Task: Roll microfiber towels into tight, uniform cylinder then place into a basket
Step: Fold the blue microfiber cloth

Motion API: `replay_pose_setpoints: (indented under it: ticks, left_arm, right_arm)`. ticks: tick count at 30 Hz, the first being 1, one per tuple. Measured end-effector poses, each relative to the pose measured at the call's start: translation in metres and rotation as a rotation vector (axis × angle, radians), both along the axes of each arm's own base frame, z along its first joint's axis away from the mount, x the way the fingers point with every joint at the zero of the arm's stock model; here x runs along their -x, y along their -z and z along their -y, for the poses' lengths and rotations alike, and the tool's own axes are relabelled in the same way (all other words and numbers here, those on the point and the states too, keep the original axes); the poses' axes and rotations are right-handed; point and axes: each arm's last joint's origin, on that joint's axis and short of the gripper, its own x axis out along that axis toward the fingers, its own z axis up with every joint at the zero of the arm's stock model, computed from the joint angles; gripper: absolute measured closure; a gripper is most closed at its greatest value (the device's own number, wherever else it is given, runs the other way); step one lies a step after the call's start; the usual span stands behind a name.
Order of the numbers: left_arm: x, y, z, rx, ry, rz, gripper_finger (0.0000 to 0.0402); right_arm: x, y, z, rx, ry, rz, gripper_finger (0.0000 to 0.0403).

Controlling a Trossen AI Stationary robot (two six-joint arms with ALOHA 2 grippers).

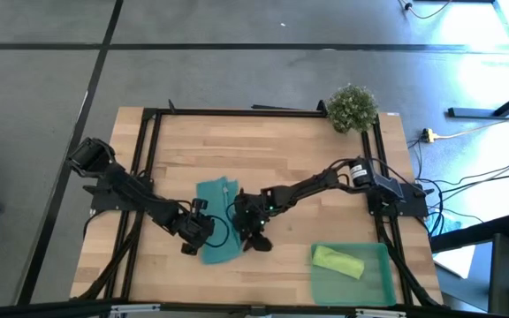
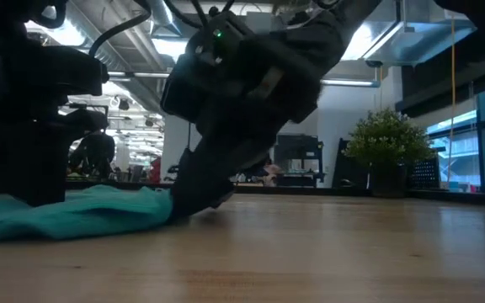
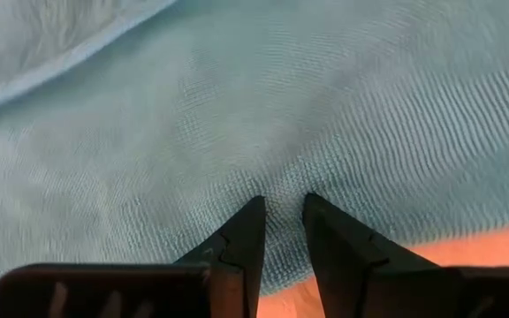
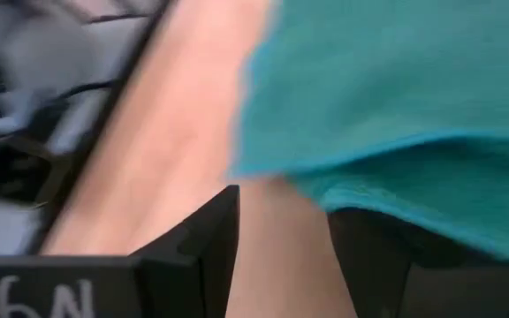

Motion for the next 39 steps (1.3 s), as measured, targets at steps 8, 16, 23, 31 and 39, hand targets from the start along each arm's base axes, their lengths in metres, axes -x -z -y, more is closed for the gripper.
replay_pose_setpoints:
  ticks: [8,16,23,31,39]
  left_arm:
    - [-0.003,0.000,-0.007,-0.001,-0.030,-0.002,0.0321]
    - [-0.003,0.000,-0.007,-0.001,-0.032,-0.004,0.0321]
    - [-0.003,0.000,-0.007,0.000,-0.031,-0.006,0.0321]
    - [-0.003,0.000,-0.007,0.001,-0.030,-0.007,0.0321]
    - [0.003,-0.012,-0.009,0.006,-0.027,0.023,0.0321]
  right_arm:
    - [-0.001,-0.005,-0.010,-0.092,-0.097,0.059,0.0231]
    - [0.000,-0.003,-0.011,-0.076,-0.008,-0.022,0.0231]
    - [0.004,-0.001,-0.011,-0.073,0.005,-0.100,0.0231]
    - [0.009,-0.004,-0.006,-0.051,-0.002,-0.140,0.0231]
    - [0.017,-0.030,0.002,0.160,0.071,-0.092,0.0231]
